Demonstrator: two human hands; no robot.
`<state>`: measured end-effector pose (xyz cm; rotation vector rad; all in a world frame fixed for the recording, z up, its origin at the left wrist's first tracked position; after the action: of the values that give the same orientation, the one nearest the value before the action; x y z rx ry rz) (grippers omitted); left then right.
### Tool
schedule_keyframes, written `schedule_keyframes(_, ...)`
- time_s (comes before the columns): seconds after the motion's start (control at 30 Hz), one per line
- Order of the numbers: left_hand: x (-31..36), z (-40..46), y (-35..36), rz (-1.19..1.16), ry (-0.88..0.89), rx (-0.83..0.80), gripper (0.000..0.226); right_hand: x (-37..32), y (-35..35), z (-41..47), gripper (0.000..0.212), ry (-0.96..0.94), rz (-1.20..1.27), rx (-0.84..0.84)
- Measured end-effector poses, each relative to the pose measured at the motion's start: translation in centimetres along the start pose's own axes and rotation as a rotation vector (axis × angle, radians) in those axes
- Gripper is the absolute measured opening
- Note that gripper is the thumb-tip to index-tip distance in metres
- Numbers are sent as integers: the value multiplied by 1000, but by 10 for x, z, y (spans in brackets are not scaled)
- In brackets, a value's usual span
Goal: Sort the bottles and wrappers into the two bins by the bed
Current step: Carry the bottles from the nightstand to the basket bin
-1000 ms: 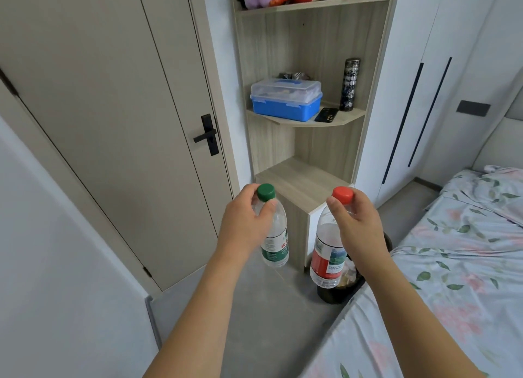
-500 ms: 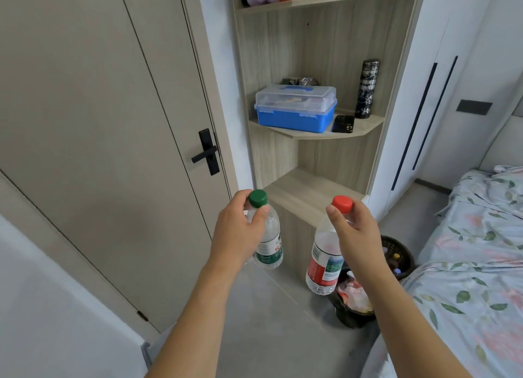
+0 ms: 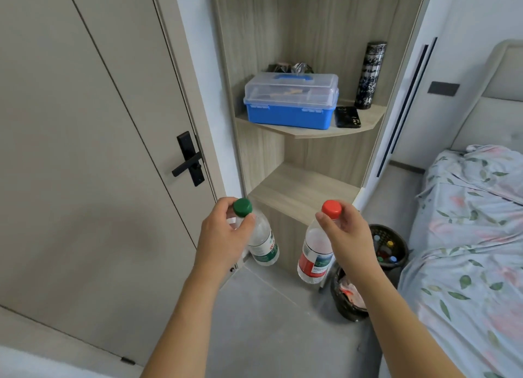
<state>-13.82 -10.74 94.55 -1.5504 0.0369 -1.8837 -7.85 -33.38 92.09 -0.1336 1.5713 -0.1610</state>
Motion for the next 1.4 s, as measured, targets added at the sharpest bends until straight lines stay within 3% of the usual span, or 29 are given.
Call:
schedule_keyframes(0.23, -5, 40, 55, -17, 17, -159, 17, 18, -31, 40, 18, 35, -30, 147)
schedule_keyframes(0.67, 52, 164, 224, 58, 138, -401, 14, 56, -133, 190, 26, 80, -108, 361)
schedule_keyframes(1.1, 78, 247, 417, 92, 341, -787, 11, 109, -230, 276, 27, 278, -112, 742)
schedule_keyframes(1.4, 82, 304, 532, 84, 361, -919, 13, 136, -269, 347, 23, 347, -140, 775)
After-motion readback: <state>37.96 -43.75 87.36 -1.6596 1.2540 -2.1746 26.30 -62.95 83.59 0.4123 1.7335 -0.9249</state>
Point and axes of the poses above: each hand's wrist, its own z-axis towards the middle knuckle, its own y-axis out of the palm, x = y × z, the point moved 3 cm from there along z, towards the middle knuckle, and after that the axes turned 7 degrees about y, right-handed, at the moved point
